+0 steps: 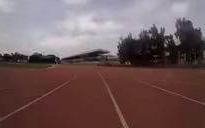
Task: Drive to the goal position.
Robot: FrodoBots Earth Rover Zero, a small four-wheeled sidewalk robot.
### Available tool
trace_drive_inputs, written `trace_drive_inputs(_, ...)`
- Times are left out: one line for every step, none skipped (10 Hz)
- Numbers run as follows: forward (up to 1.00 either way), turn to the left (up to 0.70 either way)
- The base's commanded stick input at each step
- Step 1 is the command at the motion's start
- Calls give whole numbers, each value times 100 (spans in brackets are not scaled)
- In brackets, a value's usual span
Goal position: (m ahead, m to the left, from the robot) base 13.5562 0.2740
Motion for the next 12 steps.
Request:
trace_drive_inputs(45, -17)
trace_drive_inputs(45, -1)
trace_drive_inputs(45, 0)
trace_drive_inputs(45, 0)
trace_drive_inputs(45, 0)
trace_drive_inputs(45, 0)
trace_drive_inputs(45, 0)
trace_drive_inputs(45, 0)
trace_drive_inputs(45, 0)
trace_drive_inputs(45, 0)
trace_drive_inputs(45, 0)
trace_drive_inputs(45, 0)
